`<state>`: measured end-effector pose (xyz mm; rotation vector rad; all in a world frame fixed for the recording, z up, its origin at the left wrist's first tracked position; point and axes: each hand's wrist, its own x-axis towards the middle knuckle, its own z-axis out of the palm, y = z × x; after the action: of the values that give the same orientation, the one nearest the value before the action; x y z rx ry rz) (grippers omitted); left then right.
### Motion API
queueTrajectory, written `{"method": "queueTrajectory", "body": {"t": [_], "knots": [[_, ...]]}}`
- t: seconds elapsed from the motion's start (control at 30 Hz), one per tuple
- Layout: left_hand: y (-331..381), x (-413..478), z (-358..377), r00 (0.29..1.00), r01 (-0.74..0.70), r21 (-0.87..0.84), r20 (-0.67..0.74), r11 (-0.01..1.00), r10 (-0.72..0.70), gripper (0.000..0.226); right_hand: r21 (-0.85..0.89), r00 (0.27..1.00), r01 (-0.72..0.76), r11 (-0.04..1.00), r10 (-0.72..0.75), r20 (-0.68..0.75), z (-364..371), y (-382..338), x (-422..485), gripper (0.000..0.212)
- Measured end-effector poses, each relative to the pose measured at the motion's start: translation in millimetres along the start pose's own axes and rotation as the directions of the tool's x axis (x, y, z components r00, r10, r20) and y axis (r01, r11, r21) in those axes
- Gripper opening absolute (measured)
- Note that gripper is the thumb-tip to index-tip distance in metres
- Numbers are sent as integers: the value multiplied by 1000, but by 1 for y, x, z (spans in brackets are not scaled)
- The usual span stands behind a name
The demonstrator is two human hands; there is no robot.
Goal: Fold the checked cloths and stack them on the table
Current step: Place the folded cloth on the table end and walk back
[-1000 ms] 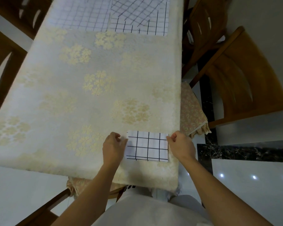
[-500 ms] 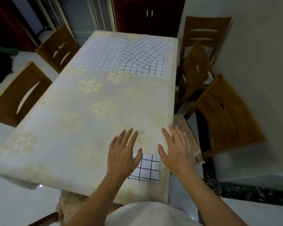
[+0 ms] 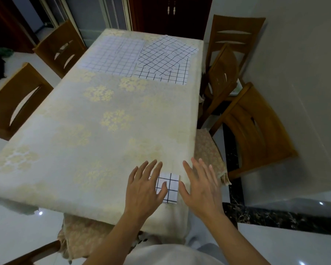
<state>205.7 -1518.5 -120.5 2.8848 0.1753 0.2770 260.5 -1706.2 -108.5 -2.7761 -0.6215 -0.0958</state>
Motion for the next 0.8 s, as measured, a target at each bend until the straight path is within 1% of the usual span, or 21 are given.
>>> {"method": "queueTrajectory", "body": {"t": [0.13,0.3,0.47,0.6,0.8], "knots": [[10,-11,0,1000,22,46,7,999,-22,61,15,999,38,999,-38,3,-2,3,-11,62],[30,-33,-14,987,162,80,4,984,-162,60,77,986,165,983,-166,5,-8,12,-17,63],[50,-70,-24,961,276,86,-37,957,-274,59,195,957,283,939,-289,1,-8,17,-26,60],[61,-104,-34,920,391,124,-34,912,-390,61,234,905,403,885,-423,41,-1,9,-44,59],[60,-155,-63,846,533,128,-116,837,-521,59,281,819,533,798,-570,67,3,-29,-64,56]]}}
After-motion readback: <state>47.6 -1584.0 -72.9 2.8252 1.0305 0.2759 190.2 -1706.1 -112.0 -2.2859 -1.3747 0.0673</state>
